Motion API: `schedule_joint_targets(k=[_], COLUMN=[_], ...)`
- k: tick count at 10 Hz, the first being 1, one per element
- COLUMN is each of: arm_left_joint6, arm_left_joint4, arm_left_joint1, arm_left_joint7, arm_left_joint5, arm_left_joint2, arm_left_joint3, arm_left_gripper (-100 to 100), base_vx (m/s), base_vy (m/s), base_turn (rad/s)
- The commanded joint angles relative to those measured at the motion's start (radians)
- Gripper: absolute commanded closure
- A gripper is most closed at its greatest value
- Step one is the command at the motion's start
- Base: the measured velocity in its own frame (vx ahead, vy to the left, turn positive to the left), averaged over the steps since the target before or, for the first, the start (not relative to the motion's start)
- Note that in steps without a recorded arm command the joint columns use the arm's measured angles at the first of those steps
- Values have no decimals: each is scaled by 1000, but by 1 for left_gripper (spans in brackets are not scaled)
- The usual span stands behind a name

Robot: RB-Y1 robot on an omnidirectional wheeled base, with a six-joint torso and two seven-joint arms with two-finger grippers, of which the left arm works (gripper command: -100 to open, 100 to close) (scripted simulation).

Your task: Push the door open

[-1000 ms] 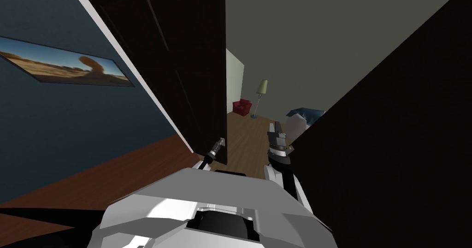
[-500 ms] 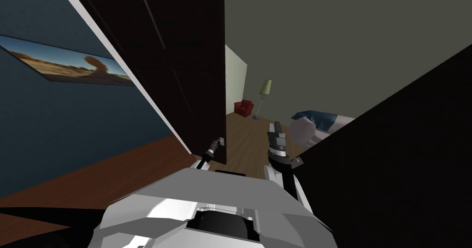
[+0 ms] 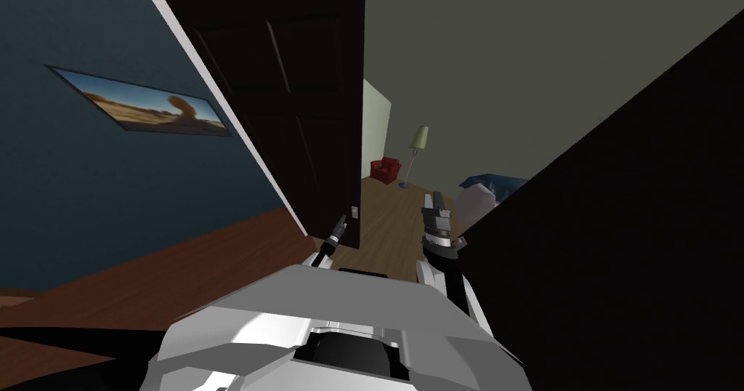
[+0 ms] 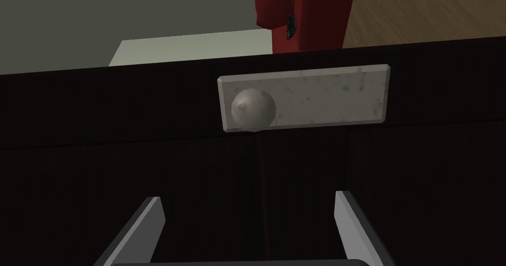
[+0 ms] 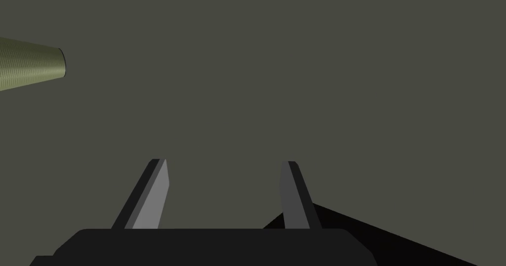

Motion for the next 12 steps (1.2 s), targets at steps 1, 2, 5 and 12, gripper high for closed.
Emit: schedule_joint_targets(k=[1,2,5,12], arm_left_joint6=[7,11,4,-18], arm_left_joint4=[-8,-12,-8,8], arm_left_joint1=[4,6,6,5], arm_left_joint7=[-10,-16,-17,-31], arm_left_joint5=[0,0,2,9], arm_left_joint2=[-16,-28,-17,-31], arm_left_joint3=[1,1,5,21], arm_left_gripper=[-100,-100,-100,-100], base_vx=[-252,-271,51,216], base_vy=[12,-29,-20,-27], base_turn=[36,39,-17,-23])
